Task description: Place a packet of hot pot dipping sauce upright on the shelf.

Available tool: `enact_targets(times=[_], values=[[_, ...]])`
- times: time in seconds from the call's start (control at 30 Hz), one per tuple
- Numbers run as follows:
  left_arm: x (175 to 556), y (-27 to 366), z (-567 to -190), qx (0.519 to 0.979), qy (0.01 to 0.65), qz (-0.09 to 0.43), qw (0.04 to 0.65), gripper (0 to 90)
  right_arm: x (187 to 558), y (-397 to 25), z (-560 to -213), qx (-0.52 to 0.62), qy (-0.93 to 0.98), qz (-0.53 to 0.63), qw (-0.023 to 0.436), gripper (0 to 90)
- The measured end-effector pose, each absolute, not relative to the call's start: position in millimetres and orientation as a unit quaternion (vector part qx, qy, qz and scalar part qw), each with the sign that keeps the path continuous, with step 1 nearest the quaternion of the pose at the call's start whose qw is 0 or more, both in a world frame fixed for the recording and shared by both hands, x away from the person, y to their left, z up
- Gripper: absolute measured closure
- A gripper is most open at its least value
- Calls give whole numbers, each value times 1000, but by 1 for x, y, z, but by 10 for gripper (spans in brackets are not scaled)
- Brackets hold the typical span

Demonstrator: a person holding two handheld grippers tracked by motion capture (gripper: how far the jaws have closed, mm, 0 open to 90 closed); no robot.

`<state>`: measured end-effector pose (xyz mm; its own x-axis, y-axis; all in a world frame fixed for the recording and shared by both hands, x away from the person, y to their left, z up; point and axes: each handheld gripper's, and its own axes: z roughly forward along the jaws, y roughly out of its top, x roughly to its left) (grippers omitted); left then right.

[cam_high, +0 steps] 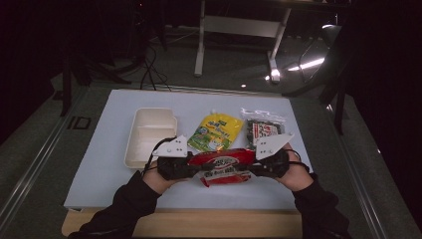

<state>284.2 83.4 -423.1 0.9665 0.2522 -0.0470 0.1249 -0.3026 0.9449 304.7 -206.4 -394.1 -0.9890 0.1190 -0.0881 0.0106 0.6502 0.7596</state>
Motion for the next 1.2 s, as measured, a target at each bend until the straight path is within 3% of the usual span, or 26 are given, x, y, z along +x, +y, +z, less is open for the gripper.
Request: enact_targets(times=[0.03,0.47,0.6,0.8,1.2], values=[[284,85,-423,803,119,57,581,817,305,-207,-393,36,905,419,66,900],[277,105,-440,786,168,66,592,263,313,-228,-370,62,885,450,99,900],[275,106,-444,776,182,59,601,158,318,-232,-363,68,879,460,106,900],[264,100,-455,781,184,69,592,43,328,-232,-353,82,869,475,115,900],[252,91,-482,796,170,63,577,32,353,-205,-347,88,866,478,117,900]])
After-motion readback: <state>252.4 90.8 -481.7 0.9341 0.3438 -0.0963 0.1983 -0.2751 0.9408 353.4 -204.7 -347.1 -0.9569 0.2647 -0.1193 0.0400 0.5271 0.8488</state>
